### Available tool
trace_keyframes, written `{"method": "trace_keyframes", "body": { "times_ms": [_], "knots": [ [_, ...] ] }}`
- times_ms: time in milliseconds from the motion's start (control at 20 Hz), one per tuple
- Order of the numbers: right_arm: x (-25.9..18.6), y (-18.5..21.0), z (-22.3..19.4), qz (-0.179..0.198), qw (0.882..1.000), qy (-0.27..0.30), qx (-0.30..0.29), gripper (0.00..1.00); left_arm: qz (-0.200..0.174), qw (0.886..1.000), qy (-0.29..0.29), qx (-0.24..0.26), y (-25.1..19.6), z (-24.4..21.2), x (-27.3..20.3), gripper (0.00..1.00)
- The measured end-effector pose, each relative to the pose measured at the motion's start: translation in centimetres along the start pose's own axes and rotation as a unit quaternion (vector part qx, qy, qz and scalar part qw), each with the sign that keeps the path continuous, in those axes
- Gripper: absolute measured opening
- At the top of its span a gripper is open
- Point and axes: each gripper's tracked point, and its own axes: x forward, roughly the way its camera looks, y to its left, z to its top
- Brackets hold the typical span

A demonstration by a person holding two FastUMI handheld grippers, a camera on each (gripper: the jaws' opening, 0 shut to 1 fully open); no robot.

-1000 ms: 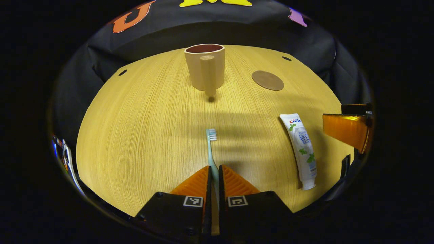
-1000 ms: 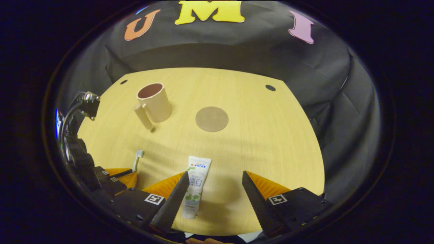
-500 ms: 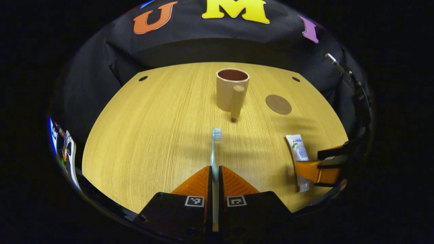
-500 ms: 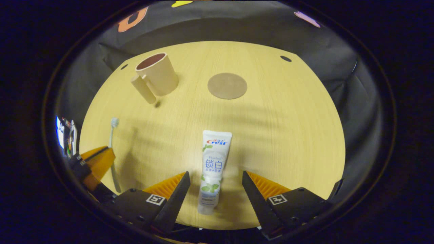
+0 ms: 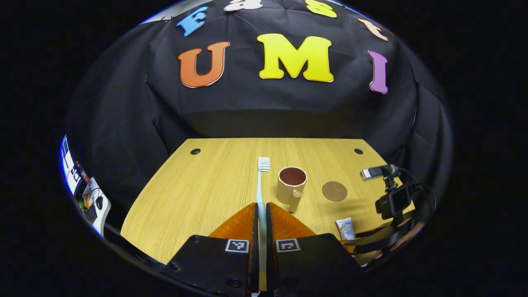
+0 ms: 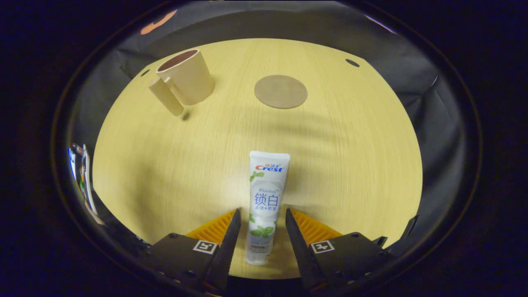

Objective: Put the toothbrush and toothpaste on the desktop into the cup, then pick up the cup and place it on the coaster on the desktop.

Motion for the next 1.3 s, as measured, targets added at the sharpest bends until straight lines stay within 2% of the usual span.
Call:
{"method": "trace_keyframes", "body": {
  "times_ms": [100, 200, 250, 350, 500, 650, 750, 950, 1150, 1300],
  "knots": [
    [0.2, -0.1, 0.1, 0.003, 1.0, -0.001, -0.002, 0.57, 0.003, 1.0, -0.023, 0.001, 0.1, 2.1, -0.4, 0.1],
    [0.5, -0.3, -0.6, 0.0, 1.0, 0.006, -0.003, 0.53, 0.001, 0.999, -0.051, 0.004, 0.1, 4.3, -0.7, 0.1],
    [0.4, -0.3, -0.4, -0.006, 1.0, 0.012, -0.005, 0.39, 0.0, 0.998, -0.062, 0.006, -0.2, 5.6, -1.0, 0.1],
    [0.5, -0.5, -0.5, 0.001, 1.0, 0.008, -0.005, 0.3, -0.006, 0.997, -0.082, -0.002, -0.5, 7.9, -1.3, 0.1],
    [-0.7, -0.6, 0.5, 0.014, 0.999, -0.027, 0.01, 0.24, -0.008, 0.994, -0.111, -0.007, 0.2, 10.9, -1.2, 0.09],
    [-5.0, -2.0, 3.4, 0.018, 0.993, -0.116, 0.005, 0.24, -0.012, 0.992, -0.129, -0.004, -0.1, 13.0, -0.6, 0.1],
    [-9.1, -1.8, 6.4, 0.032, 0.98, -0.196, 0.004, 0.24, -0.017, 0.991, -0.133, -0.007, -0.4, 13.7, -0.3, 0.1],
    [-17.9, -1.9, 10.7, 0.053, 0.944, -0.327, -0.003, 0.24, -0.026, 0.99, -0.135, -0.008, -0.8, 14.0, 0.7, 0.1],
    [-25.4, -2.3, 13.1, 0.056, 0.911, -0.408, -0.014, 0.24, -0.022, 0.989, -0.145, -0.012, -1.1, 14.9, 3.8, 0.1],
    [-29.9, -2.6, 14.2, 0.067, 0.895, -0.441, 0.0, 0.24, -0.032, 0.987, -0.159, -0.003, -2.2, 15.0, 6.9, 0.1]
  ]
}}
